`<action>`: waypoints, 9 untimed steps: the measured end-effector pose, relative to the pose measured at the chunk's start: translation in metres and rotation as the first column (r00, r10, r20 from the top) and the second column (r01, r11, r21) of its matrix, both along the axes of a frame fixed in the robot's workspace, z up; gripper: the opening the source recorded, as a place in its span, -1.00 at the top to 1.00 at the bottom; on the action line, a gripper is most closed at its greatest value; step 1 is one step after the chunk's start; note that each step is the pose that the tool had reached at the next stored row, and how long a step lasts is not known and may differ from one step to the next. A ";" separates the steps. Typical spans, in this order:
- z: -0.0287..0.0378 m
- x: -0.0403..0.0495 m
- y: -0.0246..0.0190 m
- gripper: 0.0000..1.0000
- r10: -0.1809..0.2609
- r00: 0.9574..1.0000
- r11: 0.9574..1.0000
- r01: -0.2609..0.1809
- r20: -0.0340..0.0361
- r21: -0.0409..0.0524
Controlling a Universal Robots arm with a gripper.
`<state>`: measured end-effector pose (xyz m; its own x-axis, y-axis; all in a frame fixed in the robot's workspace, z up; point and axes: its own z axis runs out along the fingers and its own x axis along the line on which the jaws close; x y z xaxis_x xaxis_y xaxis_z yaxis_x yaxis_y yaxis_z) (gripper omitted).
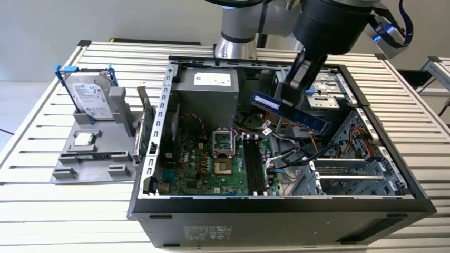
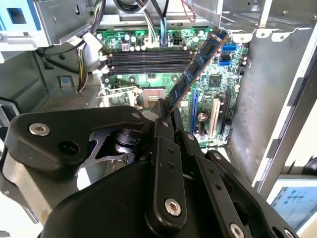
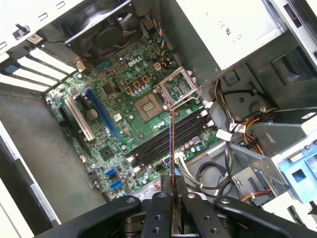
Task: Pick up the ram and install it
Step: 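Insert the ram into the slot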
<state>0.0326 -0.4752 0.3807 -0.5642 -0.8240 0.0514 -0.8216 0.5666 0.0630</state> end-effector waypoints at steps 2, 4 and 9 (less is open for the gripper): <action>0.0000 0.0000 0.0000 1.00 -0.015 1.000 1.000 0.015 0.000 0.000; 0.0000 0.0000 0.0000 1.00 -0.031 1.000 1.000 0.031 0.000 0.000; -0.0001 0.0000 0.0000 1.00 -0.066 0.998 0.998 0.066 0.000 -0.001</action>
